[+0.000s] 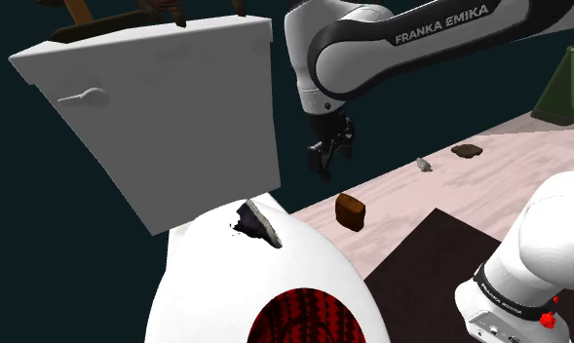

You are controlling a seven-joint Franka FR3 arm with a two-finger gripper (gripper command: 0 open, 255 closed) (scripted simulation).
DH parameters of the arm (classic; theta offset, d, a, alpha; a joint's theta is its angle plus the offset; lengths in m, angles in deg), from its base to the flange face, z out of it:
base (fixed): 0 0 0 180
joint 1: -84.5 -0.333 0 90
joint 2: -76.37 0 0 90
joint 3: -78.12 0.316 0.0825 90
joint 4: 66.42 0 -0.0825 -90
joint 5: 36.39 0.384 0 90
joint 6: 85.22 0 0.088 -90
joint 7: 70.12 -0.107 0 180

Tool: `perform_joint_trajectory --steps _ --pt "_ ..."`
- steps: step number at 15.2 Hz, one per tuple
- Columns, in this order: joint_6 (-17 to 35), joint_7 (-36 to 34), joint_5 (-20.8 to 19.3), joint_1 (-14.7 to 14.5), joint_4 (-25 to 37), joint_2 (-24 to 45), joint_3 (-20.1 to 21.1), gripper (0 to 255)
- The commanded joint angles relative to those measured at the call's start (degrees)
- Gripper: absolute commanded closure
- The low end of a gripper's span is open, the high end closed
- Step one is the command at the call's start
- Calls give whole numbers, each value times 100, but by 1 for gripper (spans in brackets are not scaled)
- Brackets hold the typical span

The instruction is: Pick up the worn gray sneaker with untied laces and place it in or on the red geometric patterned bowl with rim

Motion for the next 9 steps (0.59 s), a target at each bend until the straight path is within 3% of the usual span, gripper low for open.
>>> perform_joint_trajectory --steps 1,9 --pt "173 -280 -74 -43 215 427 197 0" --pt "344 -1383 -728 -356 1573 2254 742 0"
